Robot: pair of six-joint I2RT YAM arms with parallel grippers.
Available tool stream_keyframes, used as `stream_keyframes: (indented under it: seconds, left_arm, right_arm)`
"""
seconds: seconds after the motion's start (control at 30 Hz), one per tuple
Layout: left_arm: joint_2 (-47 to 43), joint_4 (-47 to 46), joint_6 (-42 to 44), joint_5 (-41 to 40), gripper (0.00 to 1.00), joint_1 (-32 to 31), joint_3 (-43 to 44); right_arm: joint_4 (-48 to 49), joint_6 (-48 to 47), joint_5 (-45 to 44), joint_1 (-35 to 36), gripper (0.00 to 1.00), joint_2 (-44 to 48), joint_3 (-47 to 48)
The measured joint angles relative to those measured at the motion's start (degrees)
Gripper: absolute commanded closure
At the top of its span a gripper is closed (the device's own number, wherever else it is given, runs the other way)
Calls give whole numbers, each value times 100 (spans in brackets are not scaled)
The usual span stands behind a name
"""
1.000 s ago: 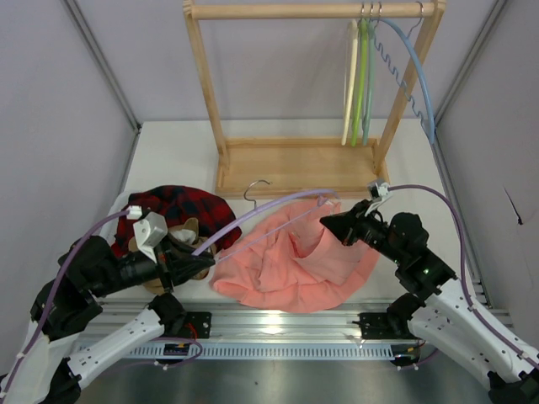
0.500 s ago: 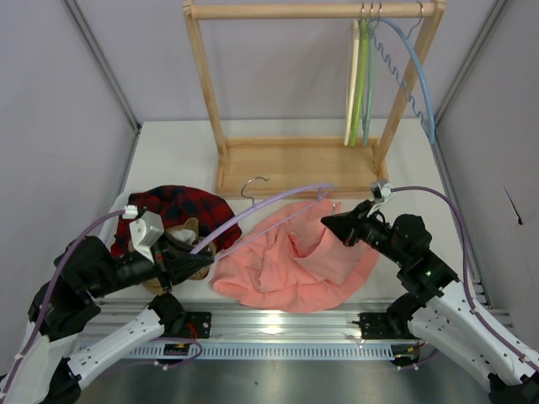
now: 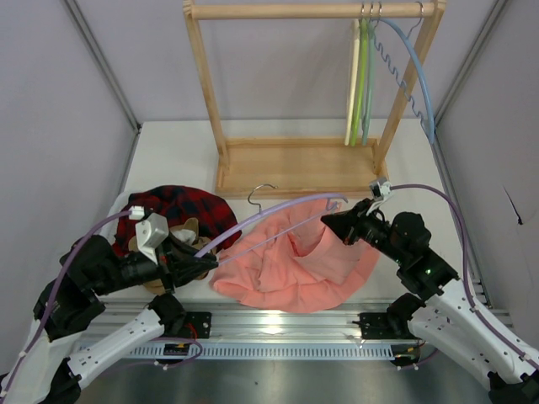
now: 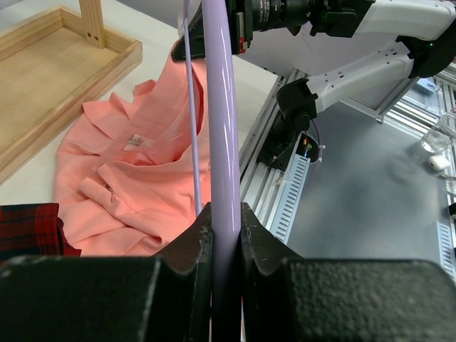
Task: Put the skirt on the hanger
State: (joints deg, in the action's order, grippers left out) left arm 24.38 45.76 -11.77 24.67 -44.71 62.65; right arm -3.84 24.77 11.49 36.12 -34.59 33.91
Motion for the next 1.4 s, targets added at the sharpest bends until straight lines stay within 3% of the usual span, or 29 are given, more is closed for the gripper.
stream_keyframes:
  seconds: [0.83, 1.4]
  left_arm:
    - [-39, 20, 22, 20, 100, 0, -116]
    - [-87, -76, 26, -31, 100, 0, -160]
  right_arm:
    - [-278, -2, -76, 0, 100, -164, 278]
    - [-1123, -155, -155, 0, 100, -238, 876]
